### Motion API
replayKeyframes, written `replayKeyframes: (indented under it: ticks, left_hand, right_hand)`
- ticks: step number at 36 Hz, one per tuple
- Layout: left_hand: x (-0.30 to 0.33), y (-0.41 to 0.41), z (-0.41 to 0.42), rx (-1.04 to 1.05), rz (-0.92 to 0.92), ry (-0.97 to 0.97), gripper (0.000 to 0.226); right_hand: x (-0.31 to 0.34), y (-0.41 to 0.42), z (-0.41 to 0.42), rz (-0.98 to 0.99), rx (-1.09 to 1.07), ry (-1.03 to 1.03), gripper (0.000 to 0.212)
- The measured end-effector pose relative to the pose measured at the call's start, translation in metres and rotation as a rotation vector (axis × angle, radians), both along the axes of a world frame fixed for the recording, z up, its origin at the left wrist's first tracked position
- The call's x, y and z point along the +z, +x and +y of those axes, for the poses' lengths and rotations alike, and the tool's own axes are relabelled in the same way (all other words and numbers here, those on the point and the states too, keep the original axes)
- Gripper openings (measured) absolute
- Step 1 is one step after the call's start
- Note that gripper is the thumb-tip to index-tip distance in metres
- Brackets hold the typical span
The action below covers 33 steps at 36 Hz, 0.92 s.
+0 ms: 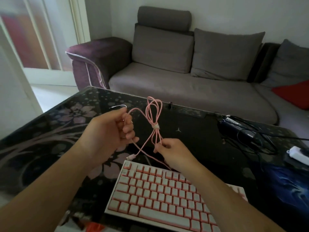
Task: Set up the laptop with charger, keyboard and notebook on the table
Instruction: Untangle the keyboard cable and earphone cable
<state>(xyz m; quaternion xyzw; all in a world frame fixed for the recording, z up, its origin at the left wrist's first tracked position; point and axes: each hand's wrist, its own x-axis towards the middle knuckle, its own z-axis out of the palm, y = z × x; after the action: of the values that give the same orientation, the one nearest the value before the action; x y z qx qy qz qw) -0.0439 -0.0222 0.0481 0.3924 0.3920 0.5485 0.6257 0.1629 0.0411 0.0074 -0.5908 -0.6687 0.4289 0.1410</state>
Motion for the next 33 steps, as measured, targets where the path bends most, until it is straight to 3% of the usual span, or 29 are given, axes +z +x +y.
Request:
replayKeyframes:
  ticks: [3,9,11,13,15,17,19,21,24,29,33]
  left_hand:
    - [-0.003,-0.017,0.006,0.214,0.062,-0.121,0.039]
    - [-0.03,-0.052,0.014,0.572,0.658,-0.358,0.018]
    - [-0.033,-0.059,0.013,0.703,0.957,-0.27,0.024]
    - [-0.028,-0.062,0.014,0.785,1.132,-0.112,0.05]
    - [-0.018,-0.066,0.024,0.685,1.36,0.155,0.061]
    - [-0.015,-0.069,0.04,0.444,1.509,0.242,0.056]
    - [-0.02,-0.076,0.057,0.274,1.44,0.093,0.034]
    - [-0.027,-0.087,0.071,0.296,1.391,-0.024,0.01]
    - [-0.032,-0.104,0.084,0.43,1.307,-0.125,0.015]
    - [-0.038,-0.119,0.098,0.498,0.936,-0.228,0.018]
    - [-0.044,-0.129,0.107,0.406,0.82,-0.275,0.022]
  right_hand:
    - [0.004,-0.012,0.005,0.061,-0.052,0.051,0.016]
    - [0.021,-0.055,0.018,0.251,-0.111,0.228,0.015]
    - [0.029,-0.072,0.022,0.283,-0.054,0.268,0.017]
    - [0.035,-0.09,0.025,0.305,0.011,0.293,0.019]
    - [0.041,-0.109,0.029,0.293,0.102,0.334,0.021]
    - [0.047,-0.128,0.034,0.296,0.188,0.349,0.021]
    - [0.05,-0.141,0.042,0.318,0.219,0.304,0.021]
    - [0.05,-0.147,0.052,0.353,0.238,0.206,0.014]
    - [0.04,-0.145,0.071,0.317,0.202,0.118,0.019]
    - [0.011,-0.146,0.103,-0.305,0.26,0.363,0.022]
    - [-0.005,-0.166,0.123,-0.537,0.313,0.496,0.025]
